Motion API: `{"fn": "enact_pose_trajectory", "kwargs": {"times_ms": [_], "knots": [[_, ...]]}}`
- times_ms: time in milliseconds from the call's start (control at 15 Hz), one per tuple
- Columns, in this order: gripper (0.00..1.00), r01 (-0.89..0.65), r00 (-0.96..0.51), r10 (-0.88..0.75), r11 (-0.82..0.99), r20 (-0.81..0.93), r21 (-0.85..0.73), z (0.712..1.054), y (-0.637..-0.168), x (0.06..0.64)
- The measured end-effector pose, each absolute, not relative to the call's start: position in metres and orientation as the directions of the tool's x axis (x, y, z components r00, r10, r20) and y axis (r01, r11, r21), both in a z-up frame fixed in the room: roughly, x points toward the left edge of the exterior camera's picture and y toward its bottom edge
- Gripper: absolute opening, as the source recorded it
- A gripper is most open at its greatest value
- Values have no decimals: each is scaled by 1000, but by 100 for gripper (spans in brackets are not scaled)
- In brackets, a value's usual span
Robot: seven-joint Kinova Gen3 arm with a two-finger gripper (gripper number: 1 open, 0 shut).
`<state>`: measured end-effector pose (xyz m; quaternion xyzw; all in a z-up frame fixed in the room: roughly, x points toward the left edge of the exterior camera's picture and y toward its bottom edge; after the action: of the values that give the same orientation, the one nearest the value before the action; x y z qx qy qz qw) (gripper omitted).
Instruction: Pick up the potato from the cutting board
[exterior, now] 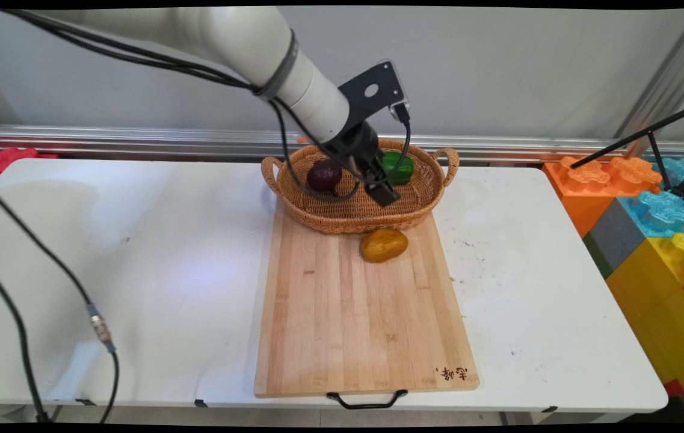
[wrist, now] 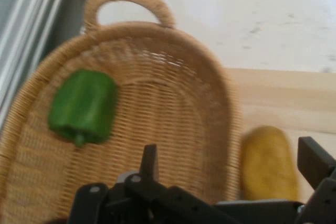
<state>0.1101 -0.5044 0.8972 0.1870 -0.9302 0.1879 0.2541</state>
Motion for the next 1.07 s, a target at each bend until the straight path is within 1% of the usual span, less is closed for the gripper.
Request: {"fn": "enact_pose_trajectory", "kwargs": {"times_ms": [200,467,733,1067], "knots": [[100,-481,-783,-310,852,539,-208,903,-469,108],[100,-531,-761,-392,834,517,-149,891,-440,103],[100,-560,-752,-439,819,491,-124,871,-431,103],[100,-595,-739,-483,795,469,-119,842,-434,107]]}}
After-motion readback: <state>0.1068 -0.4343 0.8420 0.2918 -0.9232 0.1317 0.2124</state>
